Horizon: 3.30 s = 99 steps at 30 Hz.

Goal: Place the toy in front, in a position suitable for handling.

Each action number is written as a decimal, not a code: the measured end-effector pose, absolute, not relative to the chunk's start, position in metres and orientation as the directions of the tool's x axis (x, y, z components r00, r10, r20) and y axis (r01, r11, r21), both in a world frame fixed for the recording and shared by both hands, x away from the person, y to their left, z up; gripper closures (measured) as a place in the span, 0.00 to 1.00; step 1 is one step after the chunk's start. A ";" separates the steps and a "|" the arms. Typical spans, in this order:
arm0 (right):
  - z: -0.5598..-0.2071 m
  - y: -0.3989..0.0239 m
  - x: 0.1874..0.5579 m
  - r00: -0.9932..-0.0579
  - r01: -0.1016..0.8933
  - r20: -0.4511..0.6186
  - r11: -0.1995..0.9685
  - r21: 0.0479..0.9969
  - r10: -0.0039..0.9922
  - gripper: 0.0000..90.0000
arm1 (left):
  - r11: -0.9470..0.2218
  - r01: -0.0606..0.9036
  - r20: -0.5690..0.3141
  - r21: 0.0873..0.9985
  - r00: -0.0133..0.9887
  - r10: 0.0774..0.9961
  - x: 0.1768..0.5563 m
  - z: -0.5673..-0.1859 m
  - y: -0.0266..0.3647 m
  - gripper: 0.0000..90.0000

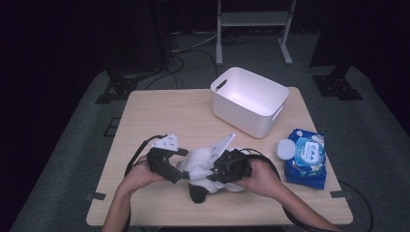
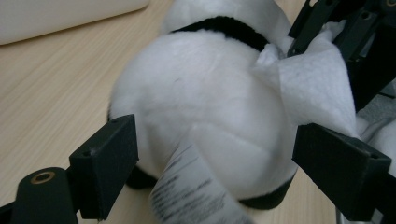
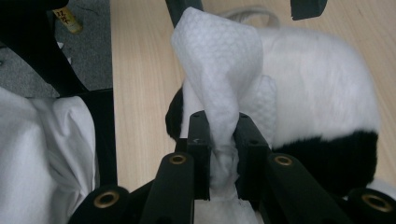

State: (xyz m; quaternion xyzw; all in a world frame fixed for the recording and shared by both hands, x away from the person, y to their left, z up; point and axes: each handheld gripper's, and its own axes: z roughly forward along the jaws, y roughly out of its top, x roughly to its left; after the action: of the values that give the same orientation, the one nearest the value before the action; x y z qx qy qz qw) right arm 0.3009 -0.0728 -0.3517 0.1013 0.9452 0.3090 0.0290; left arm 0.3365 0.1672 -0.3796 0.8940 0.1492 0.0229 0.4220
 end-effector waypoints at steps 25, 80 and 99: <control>-0.328 -0.032 0.366 -0.959 0.222 -0.015 0.788 0.574 0.281 0.87 | -0.593 0.282 -0.097 0.754 0.941 0.323 0.339 -0.377 0.194 0.14; -0.348 -0.129 0.339 -0.918 0.338 0.031 0.738 0.585 0.396 0.87 | -0.670 0.261 -0.069 0.695 0.952 0.299 0.335 -0.386 0.149 0.14; -0.356 -0.170 0.296 -0.912 0.377 0.083 0.740 0.557 0.402 0.87 | -0.669 0.269 -0.075 0.692 0.949 0.305 0.334 -0.387 0.149 0.14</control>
State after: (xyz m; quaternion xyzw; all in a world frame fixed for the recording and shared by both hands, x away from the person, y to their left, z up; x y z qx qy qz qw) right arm 0.2960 -0.1702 -0.3556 0.2089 0.9326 0.2937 0.0210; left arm 0.3345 0.1487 -0.3871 0.9133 0.1573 0.0238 0.3749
